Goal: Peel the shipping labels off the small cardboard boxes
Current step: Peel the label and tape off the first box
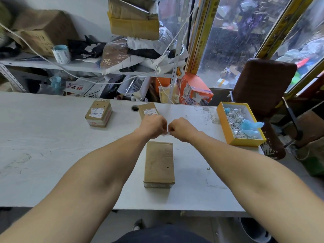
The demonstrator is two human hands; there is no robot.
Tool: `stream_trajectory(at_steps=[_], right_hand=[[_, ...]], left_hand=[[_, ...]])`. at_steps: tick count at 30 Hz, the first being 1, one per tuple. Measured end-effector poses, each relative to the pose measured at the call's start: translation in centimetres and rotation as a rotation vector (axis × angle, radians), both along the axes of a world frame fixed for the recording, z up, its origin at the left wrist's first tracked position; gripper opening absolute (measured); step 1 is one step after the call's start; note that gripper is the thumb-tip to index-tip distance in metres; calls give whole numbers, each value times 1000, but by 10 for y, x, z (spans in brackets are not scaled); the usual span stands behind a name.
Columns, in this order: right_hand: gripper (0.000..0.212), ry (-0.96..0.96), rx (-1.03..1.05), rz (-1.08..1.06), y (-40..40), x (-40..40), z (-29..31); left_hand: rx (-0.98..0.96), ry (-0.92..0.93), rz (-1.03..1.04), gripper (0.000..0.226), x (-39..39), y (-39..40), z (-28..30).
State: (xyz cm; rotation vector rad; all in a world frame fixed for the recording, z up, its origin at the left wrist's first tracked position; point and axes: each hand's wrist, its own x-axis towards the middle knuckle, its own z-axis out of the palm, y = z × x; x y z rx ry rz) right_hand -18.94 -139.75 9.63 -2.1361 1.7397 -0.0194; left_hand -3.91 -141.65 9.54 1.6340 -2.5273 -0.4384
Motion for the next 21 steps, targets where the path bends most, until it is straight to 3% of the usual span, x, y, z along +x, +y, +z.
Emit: stream_trajectory(at_steps=[3,5,10,16,21], right_hand=[[22,26,14,50,1,4,1],[26,-6,28,48,1,4,1],[21,-18,43,33,-2,0,2],[17,45,28,-46,-6,-9,4],[20,-25,19,-128,-8,-9,9]], left_hand=[[-78,-186,-27,12,0,-3,-1],[-38,-200,26,13,-2,-3,-2],[123,-41,158,8,-8,-1,-2],[211,102,89,13,-6,3,-5],[138,140,111,11,-5,4,-8]])
